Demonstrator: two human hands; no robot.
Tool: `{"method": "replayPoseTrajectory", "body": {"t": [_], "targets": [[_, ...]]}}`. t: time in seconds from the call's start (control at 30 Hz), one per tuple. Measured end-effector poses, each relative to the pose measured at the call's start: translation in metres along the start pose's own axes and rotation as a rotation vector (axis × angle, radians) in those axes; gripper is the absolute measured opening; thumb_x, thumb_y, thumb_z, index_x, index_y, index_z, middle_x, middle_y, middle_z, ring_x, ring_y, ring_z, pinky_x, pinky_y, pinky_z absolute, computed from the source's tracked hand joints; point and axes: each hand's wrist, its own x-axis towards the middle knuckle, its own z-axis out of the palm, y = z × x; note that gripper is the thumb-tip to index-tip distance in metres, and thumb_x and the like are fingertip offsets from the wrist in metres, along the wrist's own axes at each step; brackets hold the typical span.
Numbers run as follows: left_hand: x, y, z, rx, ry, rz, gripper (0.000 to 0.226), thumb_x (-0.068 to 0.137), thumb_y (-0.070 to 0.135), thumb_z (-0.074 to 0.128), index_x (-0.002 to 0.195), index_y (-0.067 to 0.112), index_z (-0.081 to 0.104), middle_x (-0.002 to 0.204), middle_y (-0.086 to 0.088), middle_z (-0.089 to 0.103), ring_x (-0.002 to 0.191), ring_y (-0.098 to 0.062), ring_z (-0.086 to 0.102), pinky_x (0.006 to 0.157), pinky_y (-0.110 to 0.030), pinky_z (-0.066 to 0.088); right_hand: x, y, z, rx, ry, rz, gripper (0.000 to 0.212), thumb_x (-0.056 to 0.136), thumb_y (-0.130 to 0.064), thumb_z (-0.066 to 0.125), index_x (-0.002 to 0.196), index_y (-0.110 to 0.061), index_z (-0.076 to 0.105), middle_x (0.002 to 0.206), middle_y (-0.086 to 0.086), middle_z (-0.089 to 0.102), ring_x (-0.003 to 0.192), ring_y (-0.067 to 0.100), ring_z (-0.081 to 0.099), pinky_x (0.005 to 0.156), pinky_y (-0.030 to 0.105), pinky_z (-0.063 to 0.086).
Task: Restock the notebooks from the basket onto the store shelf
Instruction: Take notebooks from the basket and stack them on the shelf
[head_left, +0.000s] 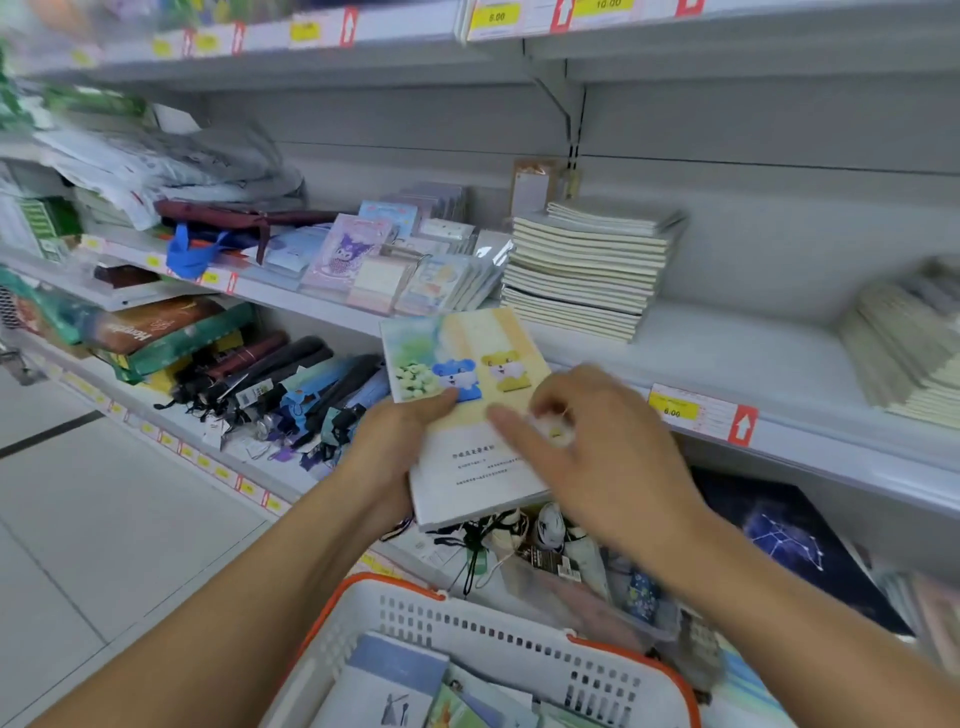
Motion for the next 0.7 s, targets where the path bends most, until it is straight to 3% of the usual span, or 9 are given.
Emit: {"method": "replayPoseTrajectory", "body": {"t": [0.03,0.1,0.17,0.23,0.3,0.37,0.47,0.57,0.7], "targets": [[0.0,0.006,-0.002,-0.015,-0.022,0.009,0.032,0.091,0.012,0.059,0.122,0.003,0.062,0.105,-0.019,0.073,0.088,-0.035,0.072,0.066,-0.044,0.061,0.008,0.014,-0.006,0.082,0.023,0.094,0.057,0.085,-0.074,0.046,0.115,-0.027,0.058,0.112,-0.009,0.056,0.1,0.013,0.056,0.077,0.03,0.043],[-0.001,0.016,-0.003,-0.034,-0.054,0.038,0.035,0.091,0.015,0.059,0.124,0.006,0.061,0.107,-0.018,0.072,0.089,-0.034,0.072,0.063,-0.042,0.06,0.02,0.033,-0.013,0.457,-0.17,0.347,0.065,0.087,-0.063,0.057,0.137,-0.023,0.046,0.129,-0.003,0.057,0.112,0.02,0.06,0.083,0.033,0.051],[-0.001,0.023,0.0,-0.031,-0.076,0.052,0.036,0.09,0.017,0.059,0.124,0.006,0.062,0.107,-0.018,0.072,0.09,-0.035,0.072,0.066,-0.043,0.061,0.022,0.039,-0.014,1.05,-0.447,0.482,0.048,0.093,-0.042,0.06,0.134,-0.019,0.052,0.122,0.007,0.068,0.102,0.032,0.069,0.069,0.042,0.062],[0.0,0.028,0.008,-0.012,-0.076,0.063,0.035,0.09,0.016,0.059,0.123,0.005,0.062,0.106,-0.019,0.073,0.087,-0.035,0.072,0.066,-0.043,0.061,0.02,0.038,-0.016,1.32,-0.55,0.432,0.032,0.098,-0.025,0.054,0.129,-0.018,0.057,0.112,0.014,0.073,0.076,0.034,0.072,0.048,0.033,0.059],[0.002,0.034,0.017,0.02,-0.067,0.073,0.033,0.092,0.016,0.058,0.122,0.003,0.063,0.103,-0.019,0.073,0.083,-0.034,0.073,0.062,-0.042,0.06,0.023,0.035,-0.016,1.375,-0.5,0.364,0.028,0.102,-0.016,0.049,0.129,-0.014,0.056,0.104,0.017,0.074,0.056,0.028,0.067,0.039,0.025,0.052],[0.004,0.042,0.026,0.036,-0.069,0.114,0.029,0.095,0.017,0.056,0.122,0.006,0.061,0.104,-0.017,0.074,0.084,-0.032,0.073,0.059,-0.039,0.06,0.028,0.034,-0.016,1.436,-0.382,0.378,0.025,0.102,-0.011,0.048,0.126,-0.009,0.056,0.096,0.018,0.074,0.048,0.024,0.061,0.038,0.022,0.048],[0.013,0.054,0.034,0.051,-0.12,0.208,0.035,0.099,0.029,0.053,0.128,0.01,0.055,0.113,-0.009,0.072,0.1,-0.027,0.07,0.068,-0.035,0.059,0.044,0.038,-0.026,1.53,-0.182,0.459,0.019,0.101,-0.009,0.05,0.116,-0.008,0.062,0.089,0.011,0.076,0.053,0.019,0.06,0.046,0.021,0.049],[0.022,0.064,0.038,0.067,-0.101,0.265,0.038,0.096,0.041,0.053,0.127,0.017,0.053,0.116,-0.001,0.071,0.108,-0.024,0.066,0.079,-0.037,0.055,0.084,0.052,-0.053,1.56,-0.007,0.505,0.017,0.104,-0.008,0.043,0.113,-0.004,0.057,0.088,0.012,0.071,0.047,0.015,0.058,0.038,0.016,0.045],[0.032,0.068,0.035,0.139,-0.089,0.274,0.037,0.097,0.044,0.051,0.125,0.02,0.051,0.113,0.0,0.072,0.107,-0.022,0.066,0.079,-0.035,0.055,0.164,0.075,-0.084,1.556,0.075,0.565,0.02,0.107,-0.005,0.03,0.112,-0.001,0.048,0.095,0.018,0.056,0.052,0.015,0.049,0.034,0.012,0.034]]}}
